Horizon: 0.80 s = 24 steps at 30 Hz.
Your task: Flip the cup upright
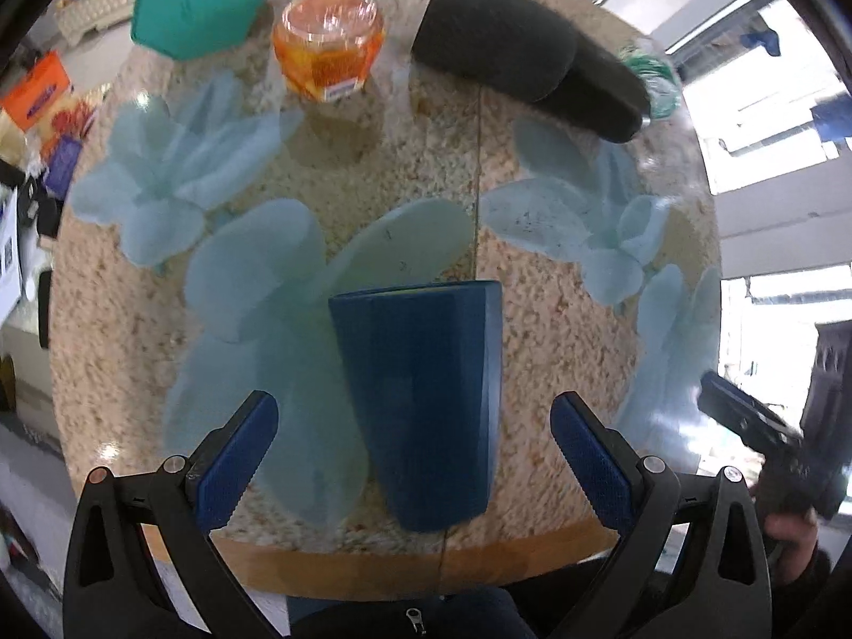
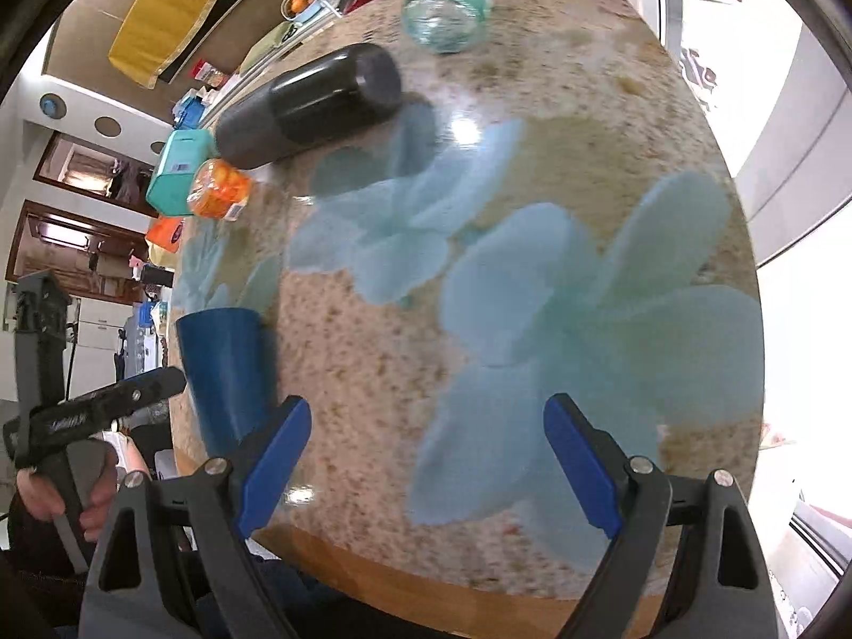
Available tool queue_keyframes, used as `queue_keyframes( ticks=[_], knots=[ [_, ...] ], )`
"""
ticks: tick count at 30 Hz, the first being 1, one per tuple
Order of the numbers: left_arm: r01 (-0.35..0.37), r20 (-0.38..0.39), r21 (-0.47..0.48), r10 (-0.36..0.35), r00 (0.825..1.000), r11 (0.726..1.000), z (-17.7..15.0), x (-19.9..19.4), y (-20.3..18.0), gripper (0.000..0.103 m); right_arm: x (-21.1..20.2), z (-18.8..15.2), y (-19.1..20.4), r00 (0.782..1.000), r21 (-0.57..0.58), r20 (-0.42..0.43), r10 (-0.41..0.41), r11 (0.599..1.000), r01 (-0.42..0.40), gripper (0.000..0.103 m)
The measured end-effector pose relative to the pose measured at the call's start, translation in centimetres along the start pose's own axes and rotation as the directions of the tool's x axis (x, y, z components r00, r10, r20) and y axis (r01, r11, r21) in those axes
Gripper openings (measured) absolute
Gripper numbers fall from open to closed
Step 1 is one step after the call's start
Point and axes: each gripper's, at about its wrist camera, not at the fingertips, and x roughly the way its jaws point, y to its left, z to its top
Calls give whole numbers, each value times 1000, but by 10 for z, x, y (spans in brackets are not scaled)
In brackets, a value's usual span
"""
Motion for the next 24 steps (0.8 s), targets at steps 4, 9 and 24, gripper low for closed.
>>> queue_keyframes(
  ticks=[4, 9, 24],
  knots=[
    [5, -37, -70, -7, 999, 998, 11, 17, 2, 103, -2, 0, -14, 1000, 14, -16, 21, 1000, -21, 89],
    [-61, -69, -85, 55, 996, 995, 18, 34, -2, 103, -2, 0, -28, 999, 26, -34, 39, 999, -38, 89],
    [-41, -117, -134, 26, 993, 990, 21, 86, -10, 75, -13, -8, -53, 998, 64, -39, 52, 997, -49, 89]
  ],
)
